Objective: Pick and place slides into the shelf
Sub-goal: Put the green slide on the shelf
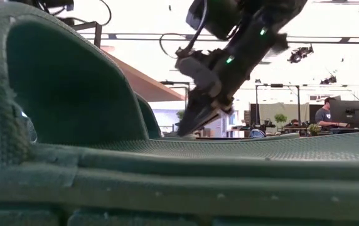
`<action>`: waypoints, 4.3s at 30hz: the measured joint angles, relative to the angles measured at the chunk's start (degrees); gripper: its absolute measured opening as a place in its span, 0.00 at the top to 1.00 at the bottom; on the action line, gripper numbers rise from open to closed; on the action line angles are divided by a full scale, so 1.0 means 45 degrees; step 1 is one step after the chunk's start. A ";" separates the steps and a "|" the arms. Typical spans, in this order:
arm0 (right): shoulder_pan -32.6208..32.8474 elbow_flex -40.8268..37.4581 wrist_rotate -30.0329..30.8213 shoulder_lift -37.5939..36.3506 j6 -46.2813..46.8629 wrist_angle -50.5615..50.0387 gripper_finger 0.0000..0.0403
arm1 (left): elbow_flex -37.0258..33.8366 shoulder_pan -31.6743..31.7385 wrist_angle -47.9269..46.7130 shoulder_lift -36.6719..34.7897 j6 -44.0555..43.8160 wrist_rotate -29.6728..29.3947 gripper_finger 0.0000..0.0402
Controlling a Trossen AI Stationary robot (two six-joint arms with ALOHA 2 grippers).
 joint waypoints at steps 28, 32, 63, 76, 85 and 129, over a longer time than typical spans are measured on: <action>0.3440 -0.0005 -0.0648 -0.7245 1.3377 -0.3843 1.00 | 0.1074 0.0000 -0.0152 -0.1374 0.1990 -0.0217 1.00; 0.4509 -0.0005 0.0425 -0.6960 1.3795 -0.4148 0.98 | 0.1074 -0.0005 -0.0157 -0.1374 0.2065 -0.0218 1.00; 0.4114 -0.0005 0.1528 0.0046 1.6092 0.3292 0.58 | 0.1074 0.0000 -0.0157 -0.1374 0.2056 -0.0247 1.00; 0.3279 0.0629 0.1221 0.1874 1.6793 0.6097 0.58 | 0.1074 0.0000 -0.0157 -0.1374 0.2051 -0.0247 1.00; 0.3191 0.1579 0.1228 0.1874 1.5912 0.4337 0.71 | 0.1074 0.0000 -0.0155 -0.1374 0.2051 -0.0247 1.00; 0.2335 0.1724 0.7282 -0.7294 1.3127 -0.6492 1.00 | 0.1074 0.0000 -0.0154 -0.1374 0.2046 -0.0247 1.00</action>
